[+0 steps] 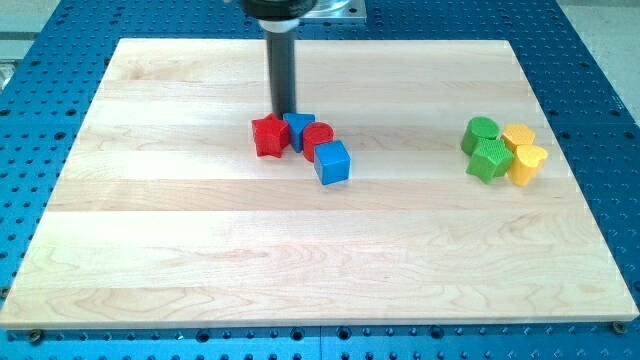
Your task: Push the red star to the top left of the red circle
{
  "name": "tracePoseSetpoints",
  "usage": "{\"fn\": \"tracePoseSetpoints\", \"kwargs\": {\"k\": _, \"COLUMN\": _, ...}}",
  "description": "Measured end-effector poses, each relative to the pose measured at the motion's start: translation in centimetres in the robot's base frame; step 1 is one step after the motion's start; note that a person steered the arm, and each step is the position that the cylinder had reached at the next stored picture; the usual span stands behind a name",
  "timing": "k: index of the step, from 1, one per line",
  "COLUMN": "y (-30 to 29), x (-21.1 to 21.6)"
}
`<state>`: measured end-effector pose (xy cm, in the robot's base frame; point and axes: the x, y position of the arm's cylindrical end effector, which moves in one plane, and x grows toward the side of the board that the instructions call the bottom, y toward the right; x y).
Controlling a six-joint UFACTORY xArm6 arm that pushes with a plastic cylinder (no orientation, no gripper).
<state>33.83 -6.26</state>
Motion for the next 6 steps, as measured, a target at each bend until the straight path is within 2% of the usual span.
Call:
{"fn": "tracePoseSetpoints", "kwargs": {"k": 1, "y": -3.4, "x": 0.5}}
{"fn": "tracePoseSetpoints", "kwargs": {"k": 3, "y": -4.1, "x": 5.6}}
{"fn": "tracePoseSetpoints", "kwargs": {"k": 4, "y": -3.6, "x": 7.2}}
{"fn": "tracePoseSetpoints", "kwargs": {"k": 5, "y": -0.6, "x": 7.2}}
{"fn": "tracePoseSetpoints", "kwargs": {"k": 6, "y": -0.4, "x": 7.2}}
